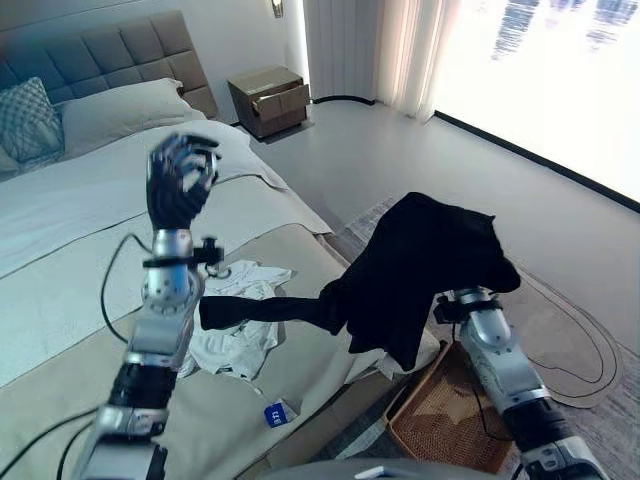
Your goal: Pick up clothes into the bucket
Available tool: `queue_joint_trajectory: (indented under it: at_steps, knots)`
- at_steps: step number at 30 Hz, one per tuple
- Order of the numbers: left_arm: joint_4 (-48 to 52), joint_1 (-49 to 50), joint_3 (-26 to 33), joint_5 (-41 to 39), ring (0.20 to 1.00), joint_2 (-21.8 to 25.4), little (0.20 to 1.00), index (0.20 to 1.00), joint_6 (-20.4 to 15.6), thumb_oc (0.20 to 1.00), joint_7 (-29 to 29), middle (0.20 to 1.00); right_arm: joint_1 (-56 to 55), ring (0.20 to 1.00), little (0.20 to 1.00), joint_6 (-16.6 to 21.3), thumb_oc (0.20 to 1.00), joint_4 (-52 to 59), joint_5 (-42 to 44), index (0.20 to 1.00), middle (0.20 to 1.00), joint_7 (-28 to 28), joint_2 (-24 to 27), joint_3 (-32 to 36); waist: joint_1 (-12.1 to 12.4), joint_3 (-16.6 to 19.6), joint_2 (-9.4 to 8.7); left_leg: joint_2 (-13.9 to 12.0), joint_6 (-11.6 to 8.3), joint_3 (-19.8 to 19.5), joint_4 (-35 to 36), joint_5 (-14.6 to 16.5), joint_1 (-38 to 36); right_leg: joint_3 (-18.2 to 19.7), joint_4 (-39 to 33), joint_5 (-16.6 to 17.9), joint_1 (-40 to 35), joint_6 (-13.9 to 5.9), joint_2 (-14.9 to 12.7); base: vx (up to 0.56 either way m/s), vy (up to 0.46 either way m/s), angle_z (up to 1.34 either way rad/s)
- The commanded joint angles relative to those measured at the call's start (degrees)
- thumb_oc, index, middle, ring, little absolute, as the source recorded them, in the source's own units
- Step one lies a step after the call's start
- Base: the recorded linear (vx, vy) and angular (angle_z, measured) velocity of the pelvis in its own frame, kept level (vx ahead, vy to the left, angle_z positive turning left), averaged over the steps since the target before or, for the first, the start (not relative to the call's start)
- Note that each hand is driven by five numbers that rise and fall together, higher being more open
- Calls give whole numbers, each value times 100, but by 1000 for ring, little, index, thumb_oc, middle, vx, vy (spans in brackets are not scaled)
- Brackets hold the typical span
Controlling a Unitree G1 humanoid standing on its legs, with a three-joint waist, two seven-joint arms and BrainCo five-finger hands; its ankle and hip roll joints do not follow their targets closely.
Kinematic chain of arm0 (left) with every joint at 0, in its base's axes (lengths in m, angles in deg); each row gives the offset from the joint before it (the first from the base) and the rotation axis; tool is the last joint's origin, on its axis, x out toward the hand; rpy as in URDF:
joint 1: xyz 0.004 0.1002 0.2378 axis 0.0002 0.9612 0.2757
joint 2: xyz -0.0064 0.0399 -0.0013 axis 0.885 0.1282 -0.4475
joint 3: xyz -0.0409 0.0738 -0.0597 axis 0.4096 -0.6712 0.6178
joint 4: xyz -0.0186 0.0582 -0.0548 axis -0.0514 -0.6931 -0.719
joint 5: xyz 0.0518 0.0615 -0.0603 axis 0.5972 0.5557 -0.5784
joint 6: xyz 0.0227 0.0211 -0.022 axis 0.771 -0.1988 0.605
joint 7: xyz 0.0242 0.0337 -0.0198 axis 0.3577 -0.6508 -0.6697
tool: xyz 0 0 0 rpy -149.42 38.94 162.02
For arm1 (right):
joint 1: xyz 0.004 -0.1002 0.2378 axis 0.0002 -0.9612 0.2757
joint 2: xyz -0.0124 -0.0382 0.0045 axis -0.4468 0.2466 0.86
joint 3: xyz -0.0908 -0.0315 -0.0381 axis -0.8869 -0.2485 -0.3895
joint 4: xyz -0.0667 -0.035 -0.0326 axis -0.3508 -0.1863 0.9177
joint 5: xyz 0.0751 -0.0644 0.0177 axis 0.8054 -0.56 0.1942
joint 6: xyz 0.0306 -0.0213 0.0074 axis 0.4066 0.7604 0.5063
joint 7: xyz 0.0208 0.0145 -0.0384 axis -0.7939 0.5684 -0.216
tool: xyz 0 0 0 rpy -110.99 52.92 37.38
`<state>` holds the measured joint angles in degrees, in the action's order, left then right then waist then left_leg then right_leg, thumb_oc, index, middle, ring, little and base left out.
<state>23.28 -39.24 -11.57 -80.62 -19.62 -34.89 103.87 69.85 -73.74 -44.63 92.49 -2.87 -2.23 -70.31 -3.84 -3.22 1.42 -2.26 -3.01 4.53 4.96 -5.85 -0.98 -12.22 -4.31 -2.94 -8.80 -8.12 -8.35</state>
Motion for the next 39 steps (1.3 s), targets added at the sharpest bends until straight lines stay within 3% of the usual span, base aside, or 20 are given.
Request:
queue_joint_trajectory:
  at_steps: [1, 4, 5, 10, 17, 22, 26, 33, 39]
  knots:
    - [-229, 136, 270, -19, 1000, 61, 1000, 1000, -221, 1000, -195, 1000, 208, 200, 200, 688, 200, 881, -168, 200, 200, -359, 58, 657, -57, 345, -292, -201, 17, -69, -455, 593, -33, 132, 80, 691, 655, -170, -186, -39, 12, -2]
    - [-310, 584, 371, -57, 1000, -98, 1000, 1000, -232, 1000, -329, 1000, 118, 200, 200, 765, 200, 1035, -219, 200, 200, -523, 125, 1117, -44, 359, -306, -209, 10, -81, -454, 644, -38, 122, 85, 655, 647, -177, -173, 22, 1, -1]
    - [-558, 1108, 499, -238, 1000, -329, 1000, 1000, -259, 1000, -507, 1000, 29, 200, 200, 892, 200, 1316, -251, 200, 200, -676, 237, 1733, -45, 340, -349, -202, 23, -81, -471, 656, -9, 124, 91, 660, 667, -179, -172, 0, 0, 0]
    - [-792, 1595, 702, -655, 1000, -668, 1000, 1000, -394, 1000, -770, 1000, -219, 200, 200, 1083, 200, 1454, -207, 200, 200, -883, 517, 2674, -49, 311, -435, -183, 43, -95, -523, 627, 104, 137, 123, 696, 753, -174, -183, -13, 0, 0]
    - [-504, 2066, 1085, -924, 1000, -809, 1000, 1000, -566, 1000, -992, 1000, -719, 200, 200, 1157, 200, 1219, -709, 200, 200, -1530, 959, 3936, -85, 260, -517, -181, 48, -113, -539, 628, 204, 140, 143, 706, 838, -184, -163, 0, 0, 0]
    - [-250, 2235, 1429, -816, 1000, -811, 1000, 1000, -634, 1000, -1035, 1000, -1215, 200, 200, 1119, 200, 1157, -865, 200, 200, -1527, 1153, 4586, -133, 244, -552, -188, 45, -119, -522, 615, 252, 146, 150, 704, 895, -183, -147, 8, -3, 0]
    - [-222, 2209, 1517, -795, 1000, -829, 1000, 1000, -649, 1000, -967, 1000, -1391, 200, 200, 1233, 200, 1226, -452, 200, 200, -1082, 947, 4438, -175, 219, -566, -186, 52, -113, -510, 616, 255, 167, 160, 704, 922, -180, -146, -8, -2, -1]
    - [-101, 2210, 1659, -765, 1000, -946, 1000, 1000, -657, 1000, -969, 1000, -1900, 200, 200, 882, 200, 1272, -406, 200, 200, -423, 331, 3684, -220, 169, -574, -195, 68, -70, -535, 695, 212, 217, 168, 657, 924, -179, -127, 2, -7, -4]
    - [-84, 2187, 1669, -684, 1000, -937, 1000, 1000, -707, 1000, -843, 1000, -2206, 200, 200, 627, 200, 612, -522, 200, 200, -167, -79, 2754, -211, 45, -549, -186, 86, -49, -580, 690, 240, 228, 196, 674, 967, -179, -147, -18, 0, -4]
